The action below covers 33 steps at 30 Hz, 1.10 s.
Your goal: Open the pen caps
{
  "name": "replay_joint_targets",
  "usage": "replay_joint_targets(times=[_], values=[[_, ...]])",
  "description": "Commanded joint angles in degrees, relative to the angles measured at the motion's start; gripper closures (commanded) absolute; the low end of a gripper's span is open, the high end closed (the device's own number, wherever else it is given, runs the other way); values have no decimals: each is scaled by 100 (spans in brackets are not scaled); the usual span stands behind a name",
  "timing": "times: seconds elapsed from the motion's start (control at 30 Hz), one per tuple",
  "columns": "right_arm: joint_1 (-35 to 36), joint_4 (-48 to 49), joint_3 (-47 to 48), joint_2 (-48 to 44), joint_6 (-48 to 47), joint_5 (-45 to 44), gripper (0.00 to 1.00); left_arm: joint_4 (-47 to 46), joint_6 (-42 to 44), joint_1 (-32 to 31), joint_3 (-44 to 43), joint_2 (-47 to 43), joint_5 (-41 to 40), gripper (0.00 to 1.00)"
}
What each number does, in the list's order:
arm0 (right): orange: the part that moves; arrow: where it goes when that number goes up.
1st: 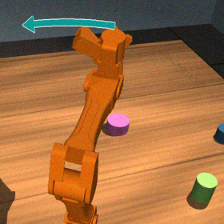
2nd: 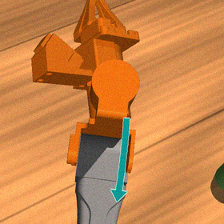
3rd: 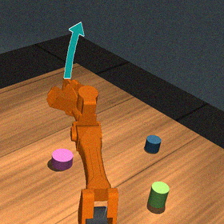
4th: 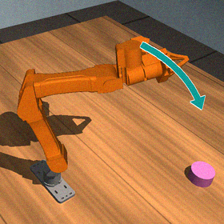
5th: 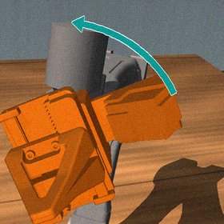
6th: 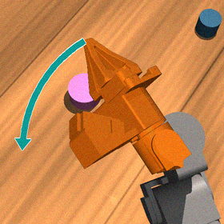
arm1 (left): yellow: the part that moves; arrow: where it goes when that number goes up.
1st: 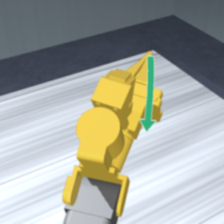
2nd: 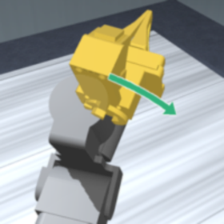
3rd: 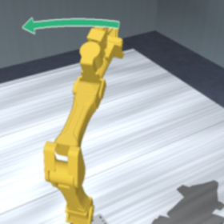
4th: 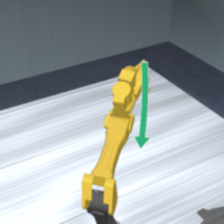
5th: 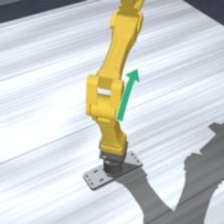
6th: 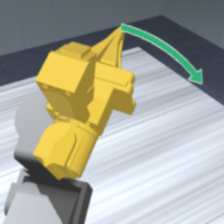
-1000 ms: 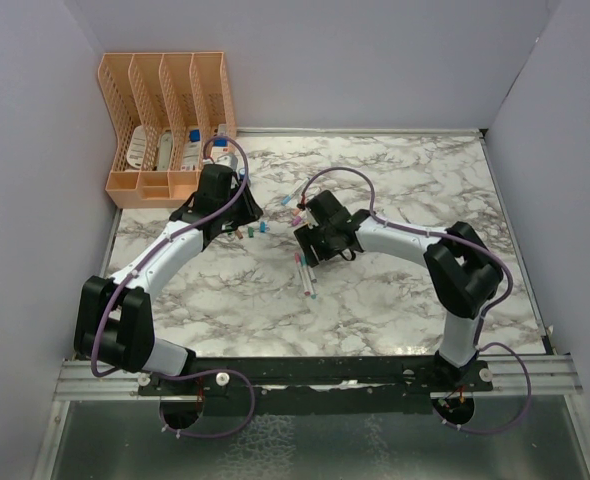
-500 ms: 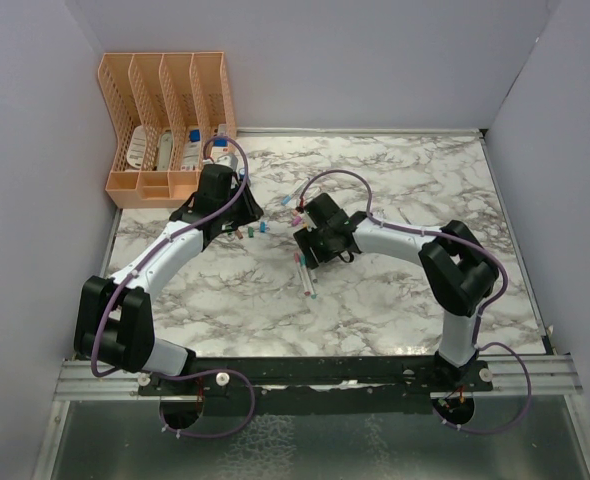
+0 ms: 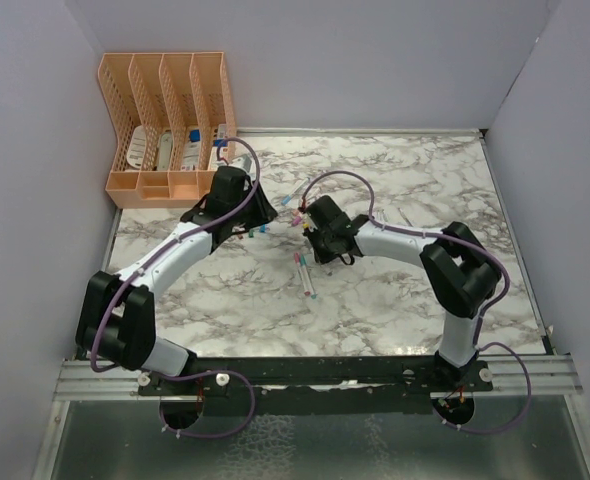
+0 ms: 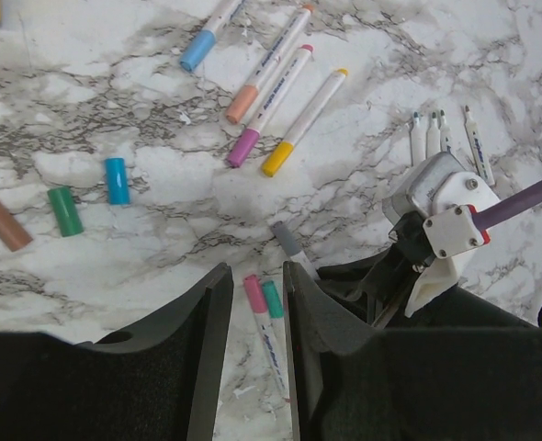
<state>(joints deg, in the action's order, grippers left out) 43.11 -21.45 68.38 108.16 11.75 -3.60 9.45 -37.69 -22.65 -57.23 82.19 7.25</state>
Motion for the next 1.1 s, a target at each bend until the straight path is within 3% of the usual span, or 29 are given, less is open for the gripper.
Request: replay_joint_targets(times=[0.0,0.17,0.3,0.67,0.93,1.07], values=[[30,36,-393,-49,79,71,98,-490,-480,-220,106,173,248,68],[31,572,-638,-668,173,59,99,-1881,-1572,-324,920,222,801,68],[28,895,-768,-1170,198,230,99,-2422,-1900,-402,1046,465,1213,67],[31,868,-415,-1404,162,901,99,-2497,-1907,-699,768,850,1359,66],[31,780,-398,-1652,176,816,99,-2229,-1818,-695,724,769,1166,65],[31,665,-400,-1722,184,738,99,-1940,-1690,-696,688,604,899,52]])
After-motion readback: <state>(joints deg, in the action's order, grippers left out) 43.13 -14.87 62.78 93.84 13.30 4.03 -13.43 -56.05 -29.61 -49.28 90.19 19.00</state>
